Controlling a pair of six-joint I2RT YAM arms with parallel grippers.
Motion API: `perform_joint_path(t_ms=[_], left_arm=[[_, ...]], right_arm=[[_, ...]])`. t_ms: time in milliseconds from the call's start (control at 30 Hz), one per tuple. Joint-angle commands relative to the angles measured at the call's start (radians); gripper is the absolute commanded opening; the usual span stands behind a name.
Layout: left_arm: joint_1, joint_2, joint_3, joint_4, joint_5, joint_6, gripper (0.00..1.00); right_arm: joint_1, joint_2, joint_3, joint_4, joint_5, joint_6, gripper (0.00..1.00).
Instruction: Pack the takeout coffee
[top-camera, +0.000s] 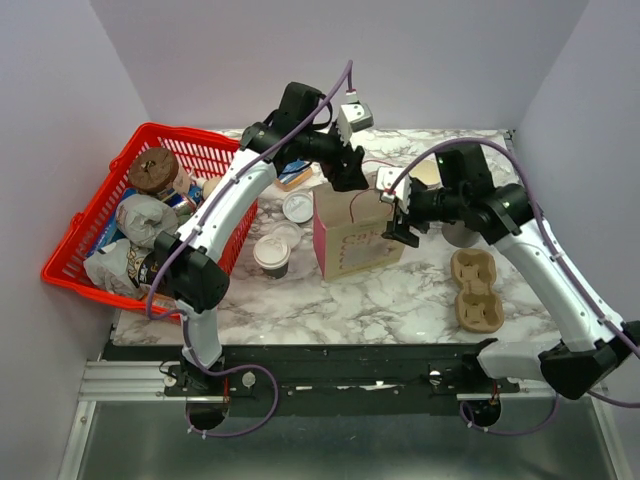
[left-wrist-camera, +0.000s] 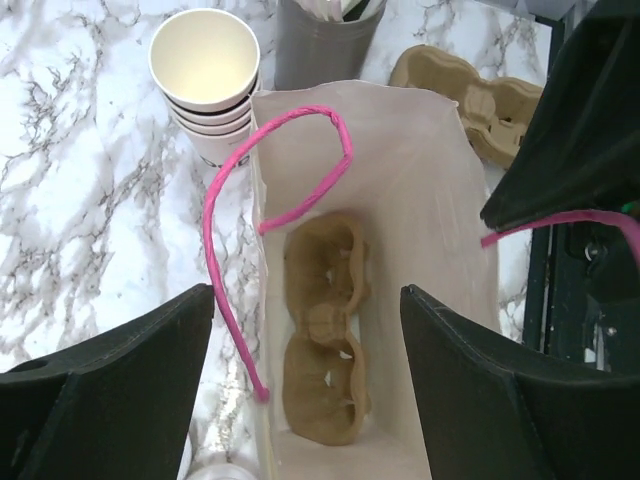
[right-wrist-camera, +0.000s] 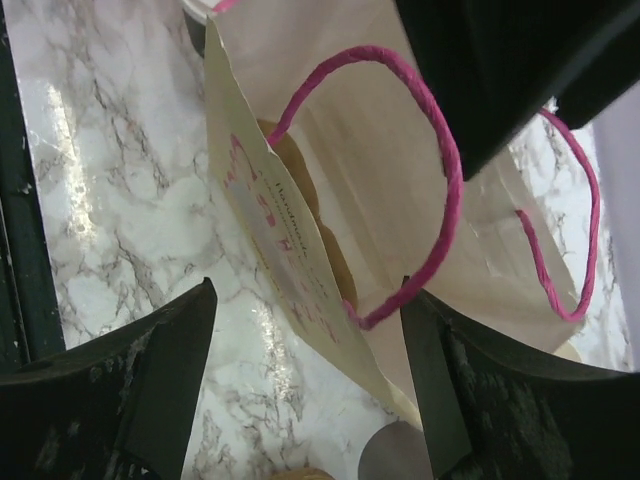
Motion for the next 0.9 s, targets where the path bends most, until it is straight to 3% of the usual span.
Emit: perform_joint_path(t_ms=[0, 133, 200, 267, 400, 433, 500, 533, 867], left_arm=[[0.007, 0.061, 0.051, -0.046, 0.050, 0.022, 0.76], [0.008, 0.081, 0.055, -0.087, 0.055, 0.040, 0.68], [0.007, 0.101, 0.084, -0.121, 0.048, 0.054, 0.56], [0.007, 0.124, 0.108, -0.170, 0.048, 0.076, 0.41], [0.007, 0.124, 0.167, -0.213, 0.062, 0.097, 0.28], [0.007, 0.121, 0.178, -0.215, 0.062, 0.099, 0.27], [0.008, 0.114, 0.219, -0.215, 0.064, 0.099, 0.03], [0.010, 0.105, 0.230, -0.207, 0.059, 0.091, 0.00], [0.019, 0.055, 0.350, -0.103, 0.028, 0.015, 0.00]], right_arm=[[-0.005, 0.037, 0.025, -0.061, -0.062, -0.153, 0.75], [-0.005, 0.097, 0.032, -0.079, -0.075, -0.187, 0.58], [-0.005, 0.108, 0.032, -0.079, -0.076, -0.203, 0.49], [-0.005, 0.120, 0.038, -0.079, -0.081, -0.211, 0.32], [-0.005, 0.137, 0.090, -0.122, -0.101, -0.236, 0.10], [-0.005, 0.139, 0.118, -0.121, -0.104, -0.231, 0.08], [-0.005, 0.127, 0.150, -0.100, -0.116, -0.196, 0.04], [-0.005, 0.123, 0.170, -0.093, -0.118, -0.185, 0.03], [-0.005, 0.145, 0.440, -0.145, -0.111, -0.148, 0.00]])
